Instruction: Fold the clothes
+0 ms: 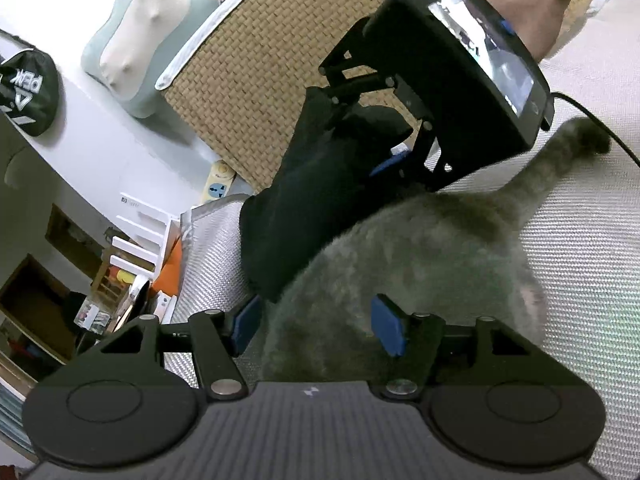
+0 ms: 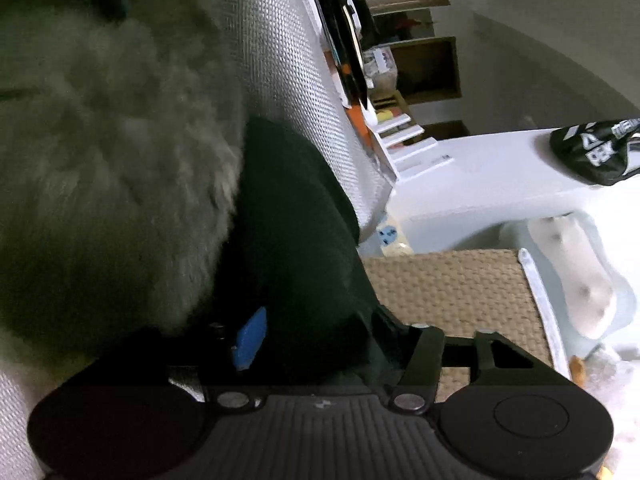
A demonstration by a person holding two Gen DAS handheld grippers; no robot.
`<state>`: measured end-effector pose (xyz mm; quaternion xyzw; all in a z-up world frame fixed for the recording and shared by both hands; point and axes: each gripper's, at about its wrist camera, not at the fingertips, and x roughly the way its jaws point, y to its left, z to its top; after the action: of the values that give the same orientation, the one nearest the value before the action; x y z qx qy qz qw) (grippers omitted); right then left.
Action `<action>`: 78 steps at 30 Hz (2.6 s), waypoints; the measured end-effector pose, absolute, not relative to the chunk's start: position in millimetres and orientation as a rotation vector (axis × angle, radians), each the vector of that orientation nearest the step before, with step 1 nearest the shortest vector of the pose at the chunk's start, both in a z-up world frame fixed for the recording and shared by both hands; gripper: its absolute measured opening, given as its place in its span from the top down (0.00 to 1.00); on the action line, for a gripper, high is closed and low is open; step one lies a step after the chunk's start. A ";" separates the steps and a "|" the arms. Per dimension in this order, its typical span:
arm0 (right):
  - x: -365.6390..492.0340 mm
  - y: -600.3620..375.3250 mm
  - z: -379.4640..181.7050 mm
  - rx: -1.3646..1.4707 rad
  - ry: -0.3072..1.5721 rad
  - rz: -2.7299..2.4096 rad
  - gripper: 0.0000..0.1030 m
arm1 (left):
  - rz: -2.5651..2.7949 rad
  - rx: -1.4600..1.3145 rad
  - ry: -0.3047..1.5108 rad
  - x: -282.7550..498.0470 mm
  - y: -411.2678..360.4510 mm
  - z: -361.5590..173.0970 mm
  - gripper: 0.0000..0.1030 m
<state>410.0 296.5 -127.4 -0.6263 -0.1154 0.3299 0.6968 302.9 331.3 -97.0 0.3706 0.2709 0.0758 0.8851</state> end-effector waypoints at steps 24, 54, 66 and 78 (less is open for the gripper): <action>428.9 321.8 -117.1 -1.257 -0.033 0.839 0.59 | 0.153 0.765 0.575 298.7 326.6 -93.6 0.35; 386.4 195.9 -110.1 -0.770 0.104 0.746 0.44 | 0.143 0.556 0.512 301.4 276.2 -103.7 0.26; 361.9 169.1 -106.9 -0.581 0.108 0.743 0.37 | 0.228 0.210 0.491 299.2 278.9 -110.9 0.25; 361.8 110.8 -121.9 -0.363 0.266 0.666 0.37 | 0.244 -0.036 0.518 307.1 273.7 -116.6 0.23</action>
<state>361.8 110.8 -121.9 -0.1766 0.1293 0.3242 0.9203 307.1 273.7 -116.6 -0.0175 0.2557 0.1205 0.9591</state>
